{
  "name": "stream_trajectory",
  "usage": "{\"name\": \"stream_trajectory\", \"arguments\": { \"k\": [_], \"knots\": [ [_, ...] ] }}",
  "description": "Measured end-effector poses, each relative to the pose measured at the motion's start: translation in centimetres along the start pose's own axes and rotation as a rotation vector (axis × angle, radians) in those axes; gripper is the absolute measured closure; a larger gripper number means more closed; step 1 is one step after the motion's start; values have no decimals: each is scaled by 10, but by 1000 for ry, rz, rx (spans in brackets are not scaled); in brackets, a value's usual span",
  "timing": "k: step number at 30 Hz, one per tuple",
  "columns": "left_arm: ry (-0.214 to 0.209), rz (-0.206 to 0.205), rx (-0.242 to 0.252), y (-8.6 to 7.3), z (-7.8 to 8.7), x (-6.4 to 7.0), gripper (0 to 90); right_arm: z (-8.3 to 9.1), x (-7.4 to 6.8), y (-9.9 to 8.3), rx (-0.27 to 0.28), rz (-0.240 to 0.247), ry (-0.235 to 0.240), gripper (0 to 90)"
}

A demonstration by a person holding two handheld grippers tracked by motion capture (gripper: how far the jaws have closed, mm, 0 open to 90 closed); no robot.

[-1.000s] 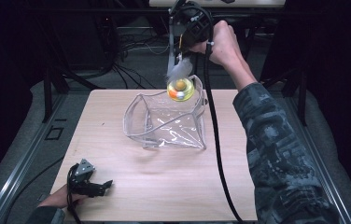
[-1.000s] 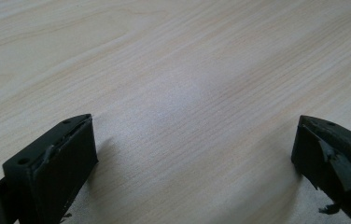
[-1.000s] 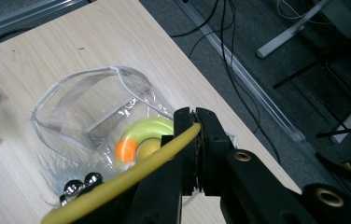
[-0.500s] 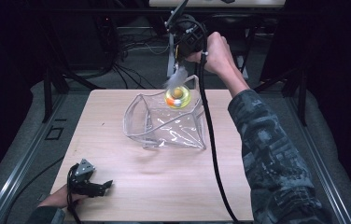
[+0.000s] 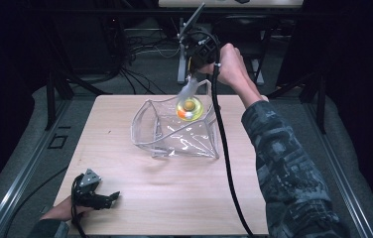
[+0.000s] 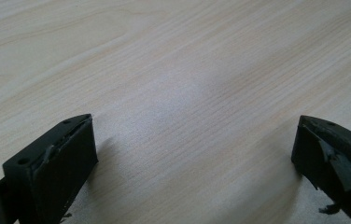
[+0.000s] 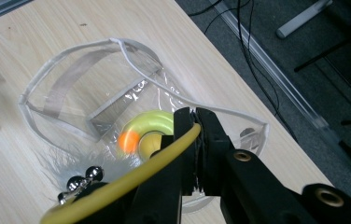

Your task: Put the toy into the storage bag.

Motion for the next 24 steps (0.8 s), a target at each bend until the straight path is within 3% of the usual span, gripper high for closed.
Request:
{"name": "stream_trajectory", "arguments": {
  "k": [12,24],
  "knots": [
    [-1,-3,-1,0,0,0,1,-35,-1,-27,-59,-13,34,879],
    [-1,-4,-1,0,0,0,1,-59,-5,-51,-99,-34,68,878]
  ]
}}
Point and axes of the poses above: each handheld gripper's, and its own axes: z roughly backward along the jaws, y roughly out of its top, x roughly to its right, the point moved 9 cm from there along -z, roughly forward along the jaws, and after that the axes turned 2 degrees about z, right-handed, at the moved point
